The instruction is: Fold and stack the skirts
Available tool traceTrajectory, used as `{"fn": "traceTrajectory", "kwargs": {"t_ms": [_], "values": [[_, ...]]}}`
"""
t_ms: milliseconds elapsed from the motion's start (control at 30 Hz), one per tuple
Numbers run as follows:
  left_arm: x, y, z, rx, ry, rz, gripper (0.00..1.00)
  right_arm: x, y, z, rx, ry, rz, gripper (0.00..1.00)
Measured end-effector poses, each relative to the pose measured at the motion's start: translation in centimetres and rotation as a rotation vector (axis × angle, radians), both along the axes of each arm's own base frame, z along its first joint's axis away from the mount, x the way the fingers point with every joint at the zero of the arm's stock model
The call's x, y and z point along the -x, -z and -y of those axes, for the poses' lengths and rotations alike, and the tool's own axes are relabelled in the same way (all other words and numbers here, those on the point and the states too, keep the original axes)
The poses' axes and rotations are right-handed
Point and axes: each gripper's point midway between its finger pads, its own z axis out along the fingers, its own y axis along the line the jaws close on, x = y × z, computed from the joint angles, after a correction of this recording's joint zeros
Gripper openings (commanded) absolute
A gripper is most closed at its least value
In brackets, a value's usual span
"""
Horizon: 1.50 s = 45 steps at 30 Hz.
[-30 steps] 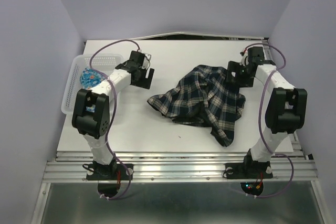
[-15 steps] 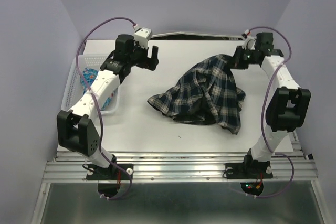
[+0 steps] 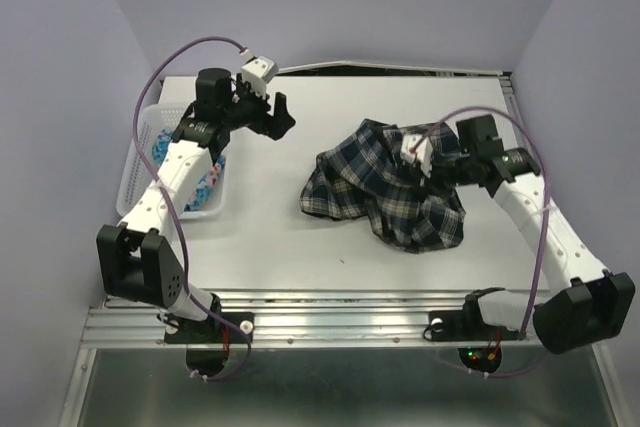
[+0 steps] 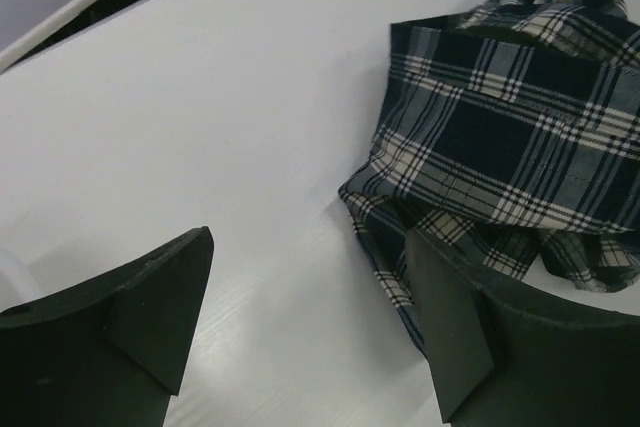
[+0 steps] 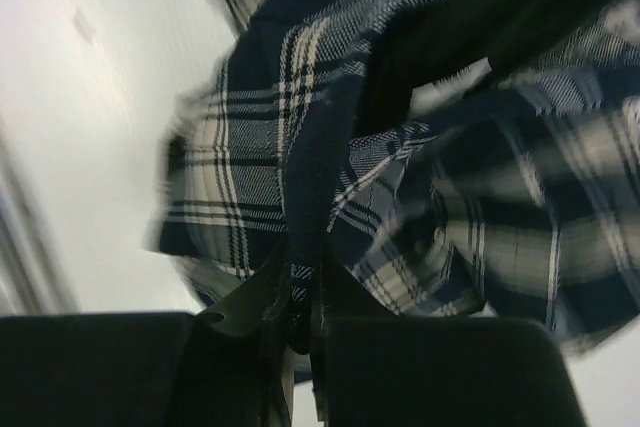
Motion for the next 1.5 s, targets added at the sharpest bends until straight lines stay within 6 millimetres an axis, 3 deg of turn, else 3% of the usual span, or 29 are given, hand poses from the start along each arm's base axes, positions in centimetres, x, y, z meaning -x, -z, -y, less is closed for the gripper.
{"fn": "traceTrajectory", "kwargs": {"t_ms": [167, 233, 367, 467, 567, 633, 767, 900, 1100, 1267, 1333, 1500], "values": [[2.2, 3.4, 2.6, -0.038, 0.122, -0.052, 0.85, 6.6, 13.1, 7.7, 0.405, -0.094, -0.027, 0.01], [2.7, 5.0, 4.5, -0.068, 0.172, -0.073, 0.85, 8.0, 15.1, 9.2, 0.489, -0.144, -0.024, 0.01], [3.8, 8.3, 9.0, -0.136, 0.277, -0.122, 0.88, 7.5, 15.0, 10.1, 0.554, -0.183, 0.047, 0.01], [3.0, 9.2, 13.0, -0.17, 0.341, -0.129, 0.9, 6.9, 15.0, 10.3, 0.577, -0.206, 0.076, 0.01], [0.2, 8.9, 17.0, -0.162, 0.376, -0.123, 0.91, 6.7, 15.2, 10.7, 0.605, -0.228, 0.102, 0.01], [-3.0, 7.8, 19.4, -0.127, 0.364, -0.095, 0.91, 7.0, 15.9, 11.0, 0.623, -0.245, 0.109, 0.01], [-7.2, 8.0, 22.4, -0.083, 0.332, -0.077, 0.89, 8.0, 16.8, 11.6, 0.66, -0.281, 0.131, 0.01], [-9.3, 10.2, 24.1, -0.063, 0.313, -0.094, 0.89, 8.6, 17.3, 12.6, 0.717, -0.304, 0.197, 0.01], [-7.0, 14.8, 26.5, -0.053, 0.406, -0.184, 0.93, 9.4, 18.0, 13.4, 0.767, -0.334, 0.243, 0.01], [-4.2, 15.7, 29.0, -0.041, 0.488, -0.213, 0.93, 9.2, 18.2, 13.5, 0.782, -0.354, 0.243, 0.01], [-3.3, 16.1, 29.8, -0.039, 0.514, -0.221, 0.87, 9.2, 18.2, 13.6, 0.785, -0.358, 0.244, 0.01], [-0.9, 19.7, 31.1, -0.07, 0.56, -0.291, 0.65, 9.1, 18.3, 13.7, 0.791, -0.356, 0.248, 0.01]]}}
